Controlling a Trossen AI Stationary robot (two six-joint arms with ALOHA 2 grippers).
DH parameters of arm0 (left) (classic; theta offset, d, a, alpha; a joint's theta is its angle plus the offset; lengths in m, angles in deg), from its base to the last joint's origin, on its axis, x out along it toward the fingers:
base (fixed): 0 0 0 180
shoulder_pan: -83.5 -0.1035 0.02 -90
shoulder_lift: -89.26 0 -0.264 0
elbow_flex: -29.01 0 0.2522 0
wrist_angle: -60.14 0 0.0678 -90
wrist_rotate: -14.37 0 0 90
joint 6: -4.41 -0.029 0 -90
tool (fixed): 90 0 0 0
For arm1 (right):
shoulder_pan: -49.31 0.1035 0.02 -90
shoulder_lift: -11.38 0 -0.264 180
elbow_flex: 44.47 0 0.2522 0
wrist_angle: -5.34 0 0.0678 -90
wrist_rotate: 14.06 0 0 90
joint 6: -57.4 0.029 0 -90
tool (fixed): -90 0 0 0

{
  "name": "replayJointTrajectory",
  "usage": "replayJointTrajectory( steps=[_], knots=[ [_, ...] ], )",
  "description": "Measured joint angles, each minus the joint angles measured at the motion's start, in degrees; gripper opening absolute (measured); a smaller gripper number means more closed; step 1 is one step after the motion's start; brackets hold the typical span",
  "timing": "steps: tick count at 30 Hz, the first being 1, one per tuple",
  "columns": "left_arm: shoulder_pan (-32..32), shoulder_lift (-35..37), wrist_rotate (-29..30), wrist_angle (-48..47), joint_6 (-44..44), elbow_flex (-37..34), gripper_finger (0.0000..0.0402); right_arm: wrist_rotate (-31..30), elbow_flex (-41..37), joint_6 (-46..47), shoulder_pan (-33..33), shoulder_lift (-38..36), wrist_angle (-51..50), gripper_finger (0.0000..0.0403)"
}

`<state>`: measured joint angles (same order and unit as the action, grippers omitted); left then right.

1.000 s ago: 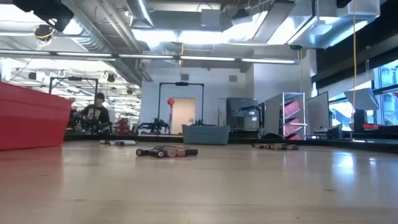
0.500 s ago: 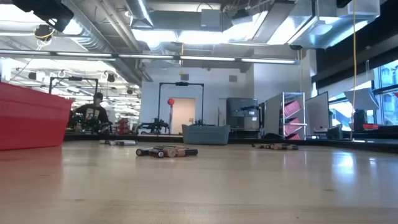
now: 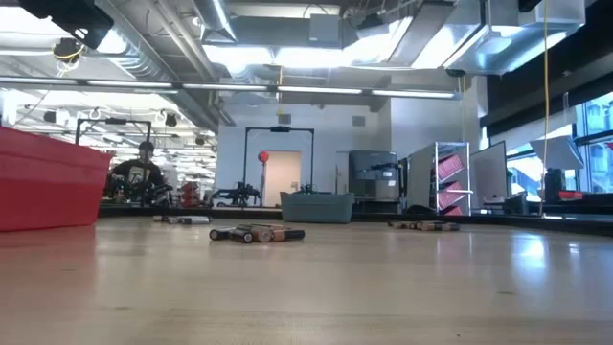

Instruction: Sort batteries

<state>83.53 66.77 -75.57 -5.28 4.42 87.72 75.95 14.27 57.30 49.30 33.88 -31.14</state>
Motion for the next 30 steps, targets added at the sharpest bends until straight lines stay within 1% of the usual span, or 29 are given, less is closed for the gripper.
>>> replayJointTrajectory(
  steps=[20, 21, 23, 24, 25, 26, 28, 30],
  knots=[
    [0.0, 0.0, 0.0, 0.0, 0.0, 0.0, 0.0000, 0.0, 0.0, 0.0, 0.0, 0.0, 0.0, 0.0024],
    [0.0, 0.0, 0.7, 0.0, -0.3, 0.0, 0.0000, 0.0, 0.0, 0.0, 0.0, 0.0, 0.0, 0.0024],
    [-0.3, 0.0, 7.4, 0.2, -0.9, 0.0, 0.0000, 0.0, 0.0, 0.0, 0.0, 0.0, 0.0, 0.0024],
    [-0.4, 0.0, 10.9, 0.8, -2.9, 0.0, 0.0000, 0.0, 0.0, 0.0, 0.0, 0.0, 0.0, 0.0024],
    [-0.6, -0.1, 14.2, 2.9, -5.8, -0.1, 0.0000, 0.0, 0.0, 0.0, 0.0, 0.0, 0.0, 0.0024],
    [-0.8, -0.3, 15.9, 6.3, -7.8, -0.5, 0.0000, 0.0, 0.0, 0.0, 0.0, 0.0, 0.0, 0.0024],
    [-1.0, -0.6, 16.3, 14.5, -8.9, -1.7, 0.0000, 0.0, 0.0, 0.0, 0.0, 0.0, 0.0, 0.0024],
    [-0.9, -1.2, 16.2, 22.2, -8.0, -2.7, 0.0000, 0.0, 0.0, 0.0, 0.0, 0.0, 0.0, 0.0024]
  ],
)
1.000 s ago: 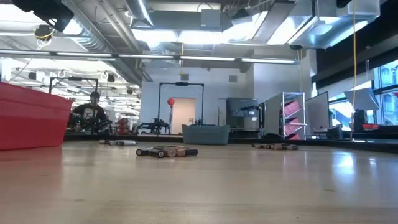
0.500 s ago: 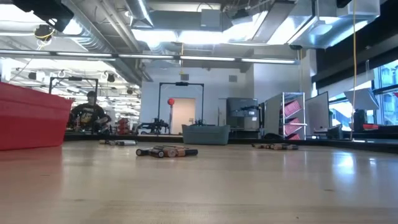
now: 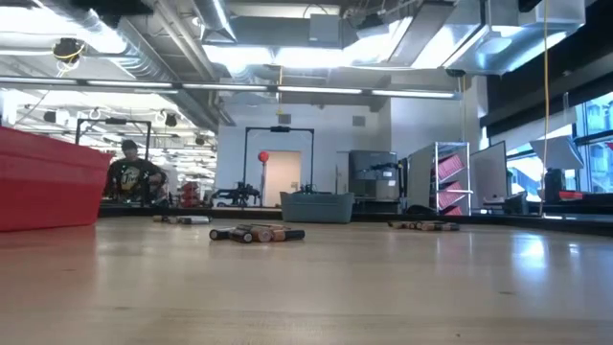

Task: Sort batteries
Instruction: Put the silver battery into the left red bin

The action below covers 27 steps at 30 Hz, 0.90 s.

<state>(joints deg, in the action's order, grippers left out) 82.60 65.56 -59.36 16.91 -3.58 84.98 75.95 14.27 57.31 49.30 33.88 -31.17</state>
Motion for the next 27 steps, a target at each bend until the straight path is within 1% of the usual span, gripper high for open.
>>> replayJointTrajectory(
  steps=[3, 6, 10, 11, 13, 15, 19, 25, 27],
  knots=[
    [0.1, -1.6, 0.1, 10.8, 2.1, -0.6, 0.0000, 0.0, 0.0, 0.0, 0.0, 0.0, -0.2, 0.0024],
    [-0.4, -5.6, 0.2, 25.4, 5.3, -0.6, 0.0000, 0.0, 0.0, 0.0, 0.0, 0.0, -0.3, 0.0024],
    [-2.0, -14.5, 0.6, 46.1, 9.8, -0.5, 0.0000, 0.0, 0.0, 0.0, 0.0, 0.0, -0.3, 0.0024],
    [-2.4, -17.2, 0.6, 50.4, 10.6, -0.5, 0.0000, 0.0, 0.0, 0.0, 0.0, 0.0, -0.3, 0.0024],
    [-3.2, -22.5, 0.6, 56.0, 12.1, -0.5, 0.0000, 0.0, 0.0, 0.0, 0.0, 0.0, -0.3, 0.0024],
    [-3.6, -27.5, 0.5, 57.2, 14.3, 0.3, 0.0000, 0.0, 0.0, 0.0, 0.0, 0.0, -0.3, 0.0024],
    [-3.7, -35.2, 0.5, 55.0, 19.8, 2.2, 0.0000, 0.0, 0.0, 0.0, 0.0, 0.0, -0.3, 0.0024],
    [-3.7, -42.2, 0.5, 53.9, 26.7, 2.4, 0.0000, -0.2, 0.0, 0.0, 0.0, 0.0, -0.5, 0.0024],
    [-3.7, -43.5, 0.5, 54.0, 29.4, 2.4, 0.0000, -2.6, 0.0, 0.1, 0.0, 0.2, 0.9, 0.0024]
  ],
)
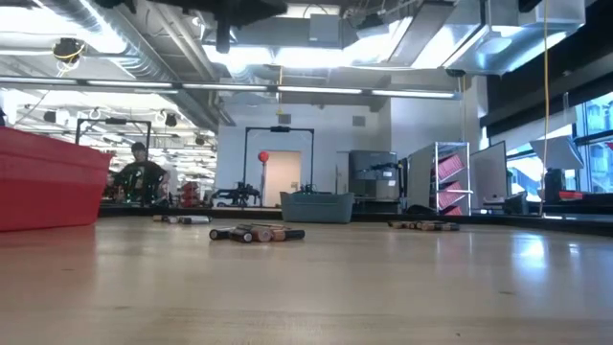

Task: Sort batteries
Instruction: Put the silver battery into the left red bin

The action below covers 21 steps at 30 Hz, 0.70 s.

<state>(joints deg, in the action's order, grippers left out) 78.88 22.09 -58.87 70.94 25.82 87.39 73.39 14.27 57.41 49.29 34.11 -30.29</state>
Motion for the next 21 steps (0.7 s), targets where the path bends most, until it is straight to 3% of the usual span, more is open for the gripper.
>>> replayJointTrajectory(
  steps=[5, 10, 14, 18, 21],
  knots=[
    [0.0, -1.7, 0.0, 1.7, 1.0, 0.0, 0.0000, -8.5, -0.2, 11.7, 0.0, 4.4, 10.3, 0.0024],
    [-0.6, -1.7, 0.1, -1.5, 1.4, 0.6, 0.0000, -12.1, -0.2, 13.2, 0.0, 12.5, 23.5, 0.0024],
    [-1.7, -1.8, 1.2, -22.7, 3.4, 5.9, 0.0000, -12.8, -0.1, 12.8, 0.0, 20.0, 27.2, 0.0024],
    [-1.8, -3.3, 2.0, -47.3, 5.0, 12.1, 0.0000, -9.2, -0.2, 12.6, 0.0, 24.7, 27.4, 0.0024],
    [-2.6, -4.6, 1.7, -62.6, 14.4, 14.6, 0.0002, -5.3, -0.2, 12.6, 0.0, 25.9, 27.8, 0.0024]
  ],
)
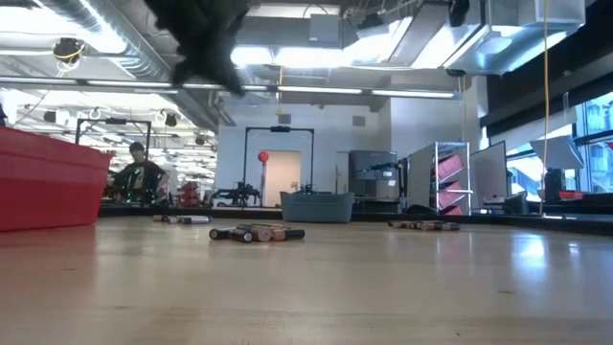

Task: Sort batteries
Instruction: Put the silver battery into the left red bin

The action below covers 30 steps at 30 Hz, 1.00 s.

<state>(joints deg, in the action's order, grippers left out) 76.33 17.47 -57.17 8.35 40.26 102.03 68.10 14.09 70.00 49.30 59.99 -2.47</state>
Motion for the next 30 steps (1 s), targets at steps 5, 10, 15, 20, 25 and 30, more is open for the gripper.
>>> replayJointTrajectory(
  steps=[5, 10, 15, 20, 25, 30],
  knots=[
    [-3.0, -2.8, -2.7, -12.5, 15.5, 0.0, 0.0052, 4.4, 0.0, -2.3, 0.0, -0.3, 0.0, 0.0024],
    [-8.2, -8.3, -11.5, -11.5, 16.6, 0.0, 0.0133, -0.4, 0.4, -4.0, 0.0, -0.6, 0.6, 0.0024],
    [-12.7, -16.4, -15.8, -11.1, 13.1, 0.0, 0.0181, -4.9, 1.9, -4.0, 0.0, -0.6, 0.5, 0.0024],
    [-16.4, -22.2, -15.8, -11.1, 10.9, 0.0, 0.0186, -7.7, 3.1, -4.0, 0.0, -0.6, 0.4, 0.0024],
    [-18.7, -26.0, -14.1, -7.1, 6.3, 0.0, 0.0186, -7.7, 3.3, -4.0, 0.0, -0.6, 0.4, 0.0024],
    [-20.3, -28.5, -14.0, -4.6, 3.7, 0.0, 0.0186, -7.8, 3.3, -4.0, 0.0, -0.6, 0.4, 0.0024]
  ],
)
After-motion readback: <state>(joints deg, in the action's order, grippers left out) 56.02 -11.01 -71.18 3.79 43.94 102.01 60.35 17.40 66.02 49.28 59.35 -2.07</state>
